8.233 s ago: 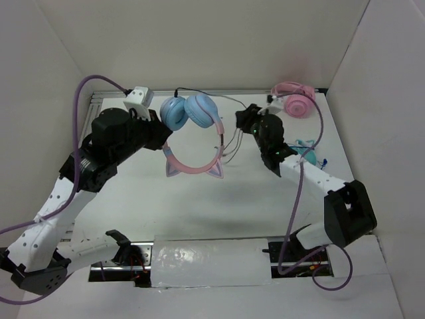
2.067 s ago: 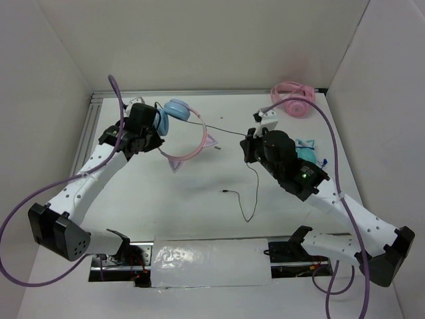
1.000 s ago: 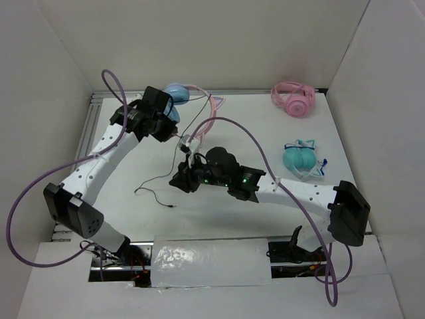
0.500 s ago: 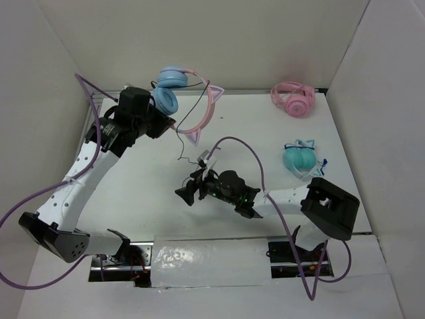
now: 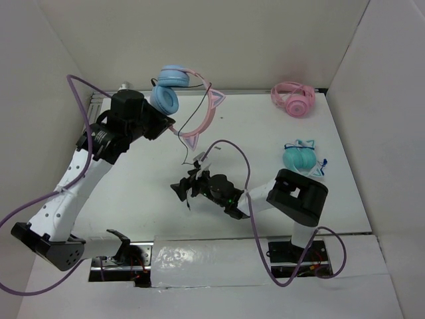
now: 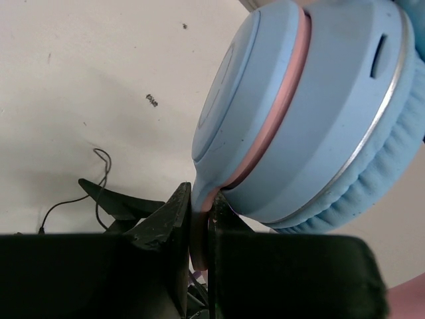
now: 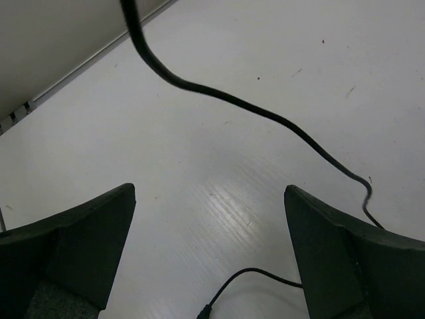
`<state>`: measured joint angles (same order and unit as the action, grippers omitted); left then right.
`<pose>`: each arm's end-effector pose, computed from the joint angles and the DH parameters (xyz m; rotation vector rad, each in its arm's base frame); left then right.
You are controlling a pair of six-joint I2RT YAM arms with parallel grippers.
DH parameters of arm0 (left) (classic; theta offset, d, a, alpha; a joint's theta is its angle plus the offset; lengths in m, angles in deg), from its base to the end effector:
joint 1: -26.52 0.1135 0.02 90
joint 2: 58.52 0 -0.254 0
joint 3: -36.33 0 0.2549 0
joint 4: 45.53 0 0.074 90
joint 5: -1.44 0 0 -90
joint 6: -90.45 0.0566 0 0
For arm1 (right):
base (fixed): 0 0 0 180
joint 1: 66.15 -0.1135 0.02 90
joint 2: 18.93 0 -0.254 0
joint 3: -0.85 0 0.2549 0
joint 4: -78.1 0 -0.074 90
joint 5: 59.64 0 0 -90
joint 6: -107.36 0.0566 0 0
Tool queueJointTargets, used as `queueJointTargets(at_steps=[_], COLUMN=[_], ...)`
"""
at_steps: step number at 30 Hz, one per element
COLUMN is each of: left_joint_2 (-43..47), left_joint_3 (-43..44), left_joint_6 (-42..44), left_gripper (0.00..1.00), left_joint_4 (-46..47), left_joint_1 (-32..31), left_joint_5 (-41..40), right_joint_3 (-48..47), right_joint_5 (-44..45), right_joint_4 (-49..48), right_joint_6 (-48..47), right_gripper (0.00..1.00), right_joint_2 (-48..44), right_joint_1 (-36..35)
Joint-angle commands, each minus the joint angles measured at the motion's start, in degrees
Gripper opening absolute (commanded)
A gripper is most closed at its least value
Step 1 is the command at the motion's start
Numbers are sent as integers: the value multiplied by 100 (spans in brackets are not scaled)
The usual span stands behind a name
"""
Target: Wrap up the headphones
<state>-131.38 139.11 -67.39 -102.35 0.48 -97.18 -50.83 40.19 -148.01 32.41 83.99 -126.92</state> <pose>0.2571 -0.1162 0.4246 -0.8586 1.9700 -0.8526 0.1870 0.3143 0.1507 -0.5456 1.6436 0.8527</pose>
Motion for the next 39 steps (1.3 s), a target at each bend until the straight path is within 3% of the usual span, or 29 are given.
queueJointTargets(at_steps=[1, 7, 11, 17, 23, 27, 29, 35, 39], left_joint_2=[316, 395, 474, 676, 834, 1116, 1186, 915, 826], left_joint_3=[259, 224, 224, 189, 294, 233, 189, 408, 452], left_joint_6=[192, 235, 314, 604, 1034, 1184, 1264, 1281, 1255], left_gripper=[0, 0, 0, 0, 0, 0, 0, 0, 0], left_joint_4=[690, 716, 708, 927, 910, 945, 998, 910, 919], left_joint_1=[-24, -32, -24, -32, -32, -32, -32, -32, -15], left_joint_5=[98, 71, 89, 369, 748, 905, 959, 985, 1003], right_joint_3=[193, 808, 1012, 318, -517, -457, -256, 342, 527], right_joint_5=[-119, 106, 476, 476, 1039, 355, 38, -946, -1062], right_joint_4=[-575, -171, -110, -74, -294, -505, -558, -50, 461], right_joint_6=[-125, -311, -291, -845, -495, 33, -72, -704, -907], right_gripper=[100, 100, 100, 100, 99, 90, 90, 92, 92], right_joint_2=[-402, -1439, -1634, -871, 158, 247, 20, -771, -1150], right_joint_1=[-110, -418, -400, -409, 73, 732, 812, 593, 347])
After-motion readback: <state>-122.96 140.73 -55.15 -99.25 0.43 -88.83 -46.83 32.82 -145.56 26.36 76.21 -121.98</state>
